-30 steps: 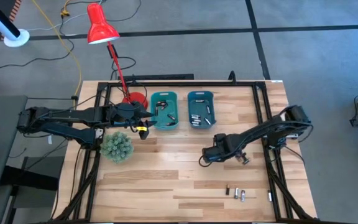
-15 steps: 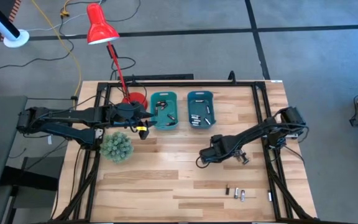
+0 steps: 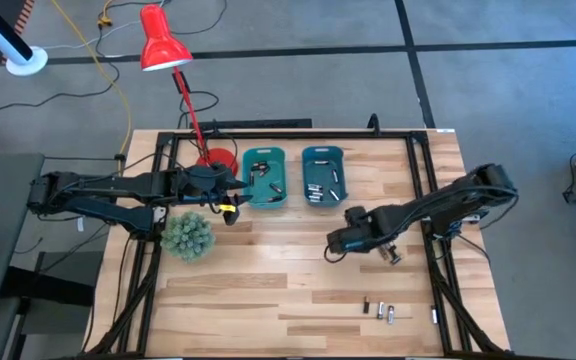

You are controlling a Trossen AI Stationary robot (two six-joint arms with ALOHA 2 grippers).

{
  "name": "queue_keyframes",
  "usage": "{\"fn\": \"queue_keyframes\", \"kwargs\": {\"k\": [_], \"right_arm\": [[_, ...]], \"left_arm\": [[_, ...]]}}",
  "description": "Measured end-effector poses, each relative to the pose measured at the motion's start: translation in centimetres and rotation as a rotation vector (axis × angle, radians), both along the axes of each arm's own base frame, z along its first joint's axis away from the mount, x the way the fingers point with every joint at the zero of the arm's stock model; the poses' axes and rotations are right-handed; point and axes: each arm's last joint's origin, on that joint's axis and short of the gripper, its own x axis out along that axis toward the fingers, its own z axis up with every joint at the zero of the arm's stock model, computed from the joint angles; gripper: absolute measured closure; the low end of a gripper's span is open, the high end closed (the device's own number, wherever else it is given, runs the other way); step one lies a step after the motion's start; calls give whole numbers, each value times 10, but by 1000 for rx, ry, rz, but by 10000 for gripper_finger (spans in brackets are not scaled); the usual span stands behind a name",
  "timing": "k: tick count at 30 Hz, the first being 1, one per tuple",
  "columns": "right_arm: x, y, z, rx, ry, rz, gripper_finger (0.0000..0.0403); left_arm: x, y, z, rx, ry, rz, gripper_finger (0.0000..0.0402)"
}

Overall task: Sort batteries
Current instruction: Put the black battery into the green bin

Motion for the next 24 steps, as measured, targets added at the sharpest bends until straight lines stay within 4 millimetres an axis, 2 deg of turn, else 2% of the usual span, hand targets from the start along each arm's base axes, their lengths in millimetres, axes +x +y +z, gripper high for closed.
{"fn": "queue_keyframes", "kwargs": {"k": [5, 12, 17, 20, 24], "right_arm": [[0, -17, 35, -99, -117, 24, 388], [19, -53, 86, -260, -201, 135, 388], [46, -89, 106, -356, -200, 222, 388], [71, -110, 111, -387, -210, 300, 388], [110, -136, 107, -388, -211, 413, 388]], "left_arm": [[0, 0, 0, -3, -1, 3, 219], [0, 0, 0, -4, -1, 4, 219], [0, 0, 0, -4, -1, 5, 219], [0, -1, -1, -28, 0, 6, 219], [-1, -4, -2, -52, 14, -20, 219]]}}
